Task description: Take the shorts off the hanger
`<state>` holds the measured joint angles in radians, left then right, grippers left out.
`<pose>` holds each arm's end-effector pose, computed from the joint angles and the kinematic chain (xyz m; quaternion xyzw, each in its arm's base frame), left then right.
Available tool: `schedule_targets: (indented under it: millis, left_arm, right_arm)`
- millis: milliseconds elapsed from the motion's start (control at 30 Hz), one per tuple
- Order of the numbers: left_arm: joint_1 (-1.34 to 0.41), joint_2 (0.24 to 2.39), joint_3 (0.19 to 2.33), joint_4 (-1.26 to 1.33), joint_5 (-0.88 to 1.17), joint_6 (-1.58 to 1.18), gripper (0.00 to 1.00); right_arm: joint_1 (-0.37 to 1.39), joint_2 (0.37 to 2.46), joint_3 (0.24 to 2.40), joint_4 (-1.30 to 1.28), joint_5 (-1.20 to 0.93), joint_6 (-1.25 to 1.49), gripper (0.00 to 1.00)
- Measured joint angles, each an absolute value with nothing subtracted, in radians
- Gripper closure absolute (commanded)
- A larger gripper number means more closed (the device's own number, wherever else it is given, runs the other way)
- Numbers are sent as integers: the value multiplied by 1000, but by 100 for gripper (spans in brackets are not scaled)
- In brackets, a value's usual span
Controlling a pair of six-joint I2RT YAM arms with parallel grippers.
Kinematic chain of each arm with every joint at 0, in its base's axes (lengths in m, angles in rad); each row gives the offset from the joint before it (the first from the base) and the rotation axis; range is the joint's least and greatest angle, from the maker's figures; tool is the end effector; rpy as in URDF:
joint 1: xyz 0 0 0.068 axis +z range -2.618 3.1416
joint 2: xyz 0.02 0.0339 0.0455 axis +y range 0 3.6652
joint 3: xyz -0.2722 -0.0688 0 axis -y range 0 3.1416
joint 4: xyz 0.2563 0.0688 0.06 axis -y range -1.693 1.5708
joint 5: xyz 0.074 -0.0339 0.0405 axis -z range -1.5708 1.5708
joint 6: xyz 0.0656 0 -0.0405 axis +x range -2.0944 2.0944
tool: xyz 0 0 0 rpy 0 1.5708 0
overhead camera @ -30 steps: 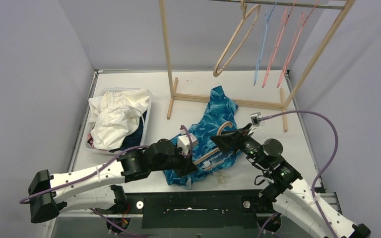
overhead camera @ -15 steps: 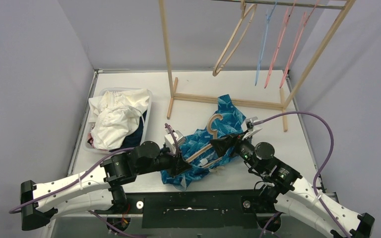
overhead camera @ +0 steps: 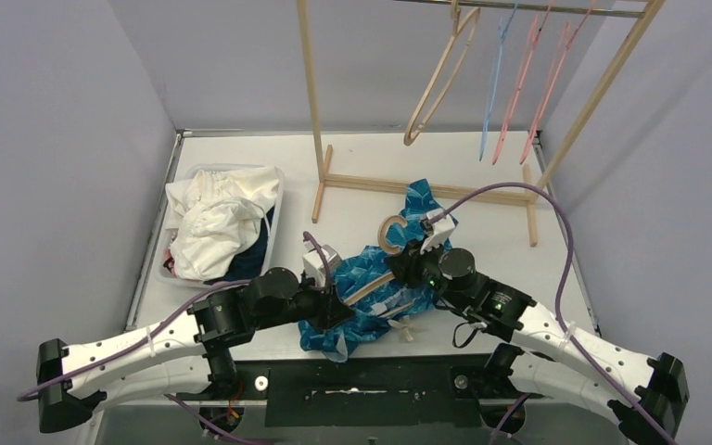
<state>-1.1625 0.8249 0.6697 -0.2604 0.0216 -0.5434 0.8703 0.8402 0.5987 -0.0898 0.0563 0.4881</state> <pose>0.0882 -0.2075 0.2767 0.2608 0.7961 -0.4172 0.3523 0.1533 0.1761 0.2678 -0.1385 0.8020 0.3469 0.4661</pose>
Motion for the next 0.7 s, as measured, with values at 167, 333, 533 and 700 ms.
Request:
schedule_targets:
  millis: [167,333,533,700]
  left_arm:
    - [-1164,792,675,-314,-84,-576,81]
    - [-1165,725,691,-348,-129,-606,78]
    - [-1165,642,690,-419,-184,-630,74]
    - [-1165,653,678,-453,-186,-642,47]
  right_arm:
    - [935,763,603,-93,187,436,100]
    - [939,758,698,-196,327,374,100]
    - [937,699,690,-265,445,438,100]
    - [926,561,639,-305,521,520,100]
